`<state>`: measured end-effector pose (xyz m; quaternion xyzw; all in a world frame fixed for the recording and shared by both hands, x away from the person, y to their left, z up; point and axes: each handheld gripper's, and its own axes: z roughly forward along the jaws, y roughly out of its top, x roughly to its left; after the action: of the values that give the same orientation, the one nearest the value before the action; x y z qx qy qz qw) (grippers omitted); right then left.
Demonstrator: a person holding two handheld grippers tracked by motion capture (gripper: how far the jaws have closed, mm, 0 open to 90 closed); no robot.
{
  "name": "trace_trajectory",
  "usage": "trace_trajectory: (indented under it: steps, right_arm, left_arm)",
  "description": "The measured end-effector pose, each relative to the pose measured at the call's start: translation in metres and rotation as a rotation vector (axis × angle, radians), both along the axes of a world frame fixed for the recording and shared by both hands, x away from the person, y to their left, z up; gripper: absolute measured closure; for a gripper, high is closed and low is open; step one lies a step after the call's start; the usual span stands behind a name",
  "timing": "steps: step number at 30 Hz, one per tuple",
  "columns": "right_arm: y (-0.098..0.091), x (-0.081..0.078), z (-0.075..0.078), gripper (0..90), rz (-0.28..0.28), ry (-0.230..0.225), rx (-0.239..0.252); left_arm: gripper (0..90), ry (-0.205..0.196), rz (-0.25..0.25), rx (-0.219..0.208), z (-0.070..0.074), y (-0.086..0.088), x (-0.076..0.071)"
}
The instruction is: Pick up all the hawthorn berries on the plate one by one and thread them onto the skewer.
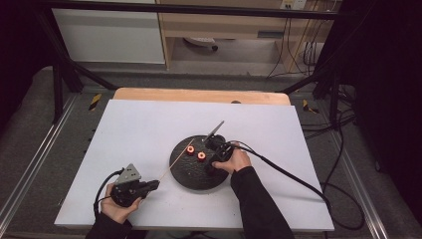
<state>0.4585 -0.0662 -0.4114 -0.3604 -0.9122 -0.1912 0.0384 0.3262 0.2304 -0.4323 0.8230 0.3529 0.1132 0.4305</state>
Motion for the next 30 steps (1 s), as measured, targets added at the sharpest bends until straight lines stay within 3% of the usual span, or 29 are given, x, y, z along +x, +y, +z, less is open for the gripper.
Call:
trace_trajectory:
  steps: [8,13,19,26,30]
  right_arm:
    - [-0.004,-0.004,0.009,62.0,-0.019,-0.020,0.046]
    - [-0.011,-0.011,0.023,62.1,-0.076,-0.074,0.143]
    - [-0.019,-0.023,0.027,62.1,-0.160,-0.137,0.327]
    - [-0.029,-0.040,0.012,62.2,-0.274,-0.192,0.585]
    - [-0.033,-0.046,0.002,62.2,-0.350,-0.217,0.703]
  left_arm:
    - [88.4,-0.006,0.002,0.001,0.000,0.000,-0.001]
    - [88.4,-0.014,0.006,0.000,0.001,-0.001,-0.002]
    - [88.3,-0.020,0.009,0.000,0.002,-0.002,-0.004]
    - [88.4,-0.025,0.016,0.001,0.002,-0.003,-0.005]
    - [88.4,-0.023,0.024,0.003,0.002,-0.003,-0.005]
